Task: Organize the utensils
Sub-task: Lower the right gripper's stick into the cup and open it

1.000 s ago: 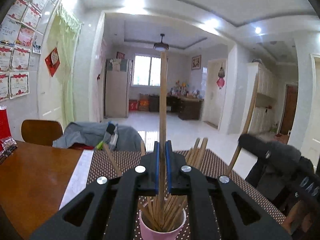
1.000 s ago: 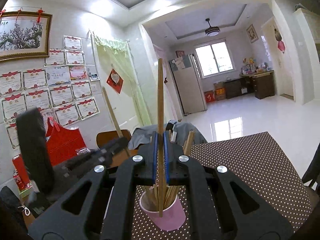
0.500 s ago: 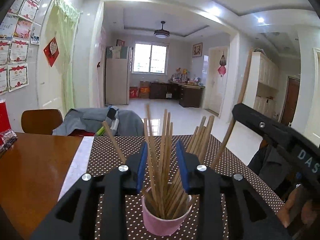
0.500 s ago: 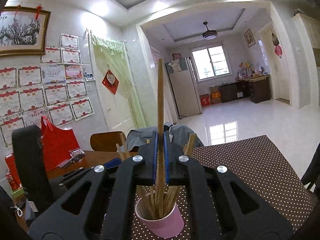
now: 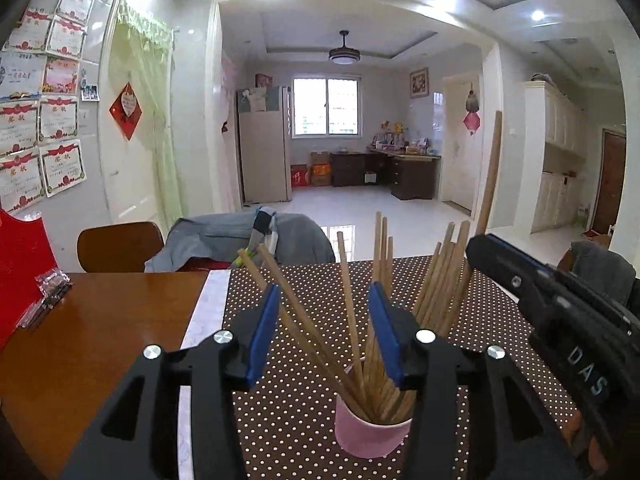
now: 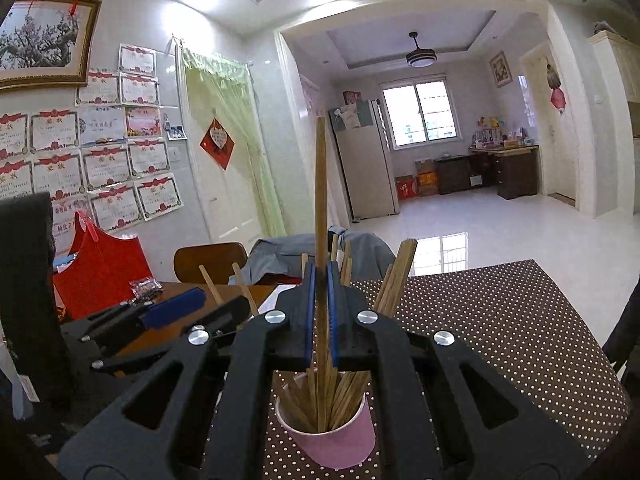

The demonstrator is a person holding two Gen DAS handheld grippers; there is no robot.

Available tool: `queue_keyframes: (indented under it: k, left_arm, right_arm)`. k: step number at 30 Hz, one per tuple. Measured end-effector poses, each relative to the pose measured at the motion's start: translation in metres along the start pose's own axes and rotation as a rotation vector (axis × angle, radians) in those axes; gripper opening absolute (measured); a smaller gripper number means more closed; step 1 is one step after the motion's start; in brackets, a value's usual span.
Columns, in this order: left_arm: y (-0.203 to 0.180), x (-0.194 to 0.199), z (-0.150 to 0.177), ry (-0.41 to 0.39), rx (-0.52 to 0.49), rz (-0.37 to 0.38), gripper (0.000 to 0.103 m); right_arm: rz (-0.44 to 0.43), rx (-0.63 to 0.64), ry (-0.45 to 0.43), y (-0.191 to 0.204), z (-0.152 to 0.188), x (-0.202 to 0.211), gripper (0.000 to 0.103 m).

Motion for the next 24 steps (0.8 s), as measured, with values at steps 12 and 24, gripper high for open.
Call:
queue_keyframes:
  k: [12,24]
  left_arm:
    - [0.002,0.0,0.001,0.013,-0.02,-0.02,0.051]
    - [-0.002,0.0,0.002,0.018,-0.038,-0.022,0.051]
  right_arm:
    - [0.027,-0.018,0.103,-0.011,0.032,-0.016,0.006]
    - [0.034,-0.053,0.16,-0.022,0.052,-0.017,0.007]
Point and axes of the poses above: each gripper's, at about its wrist camera, not at the fingertips, and x roughly against the way its jaws point, y to its left, z to its underside, the point moved 6 cm from there along -x, roughly the way its jaws point, and after that the axes turned 14 degrees about -z, right-handed, at the moved point
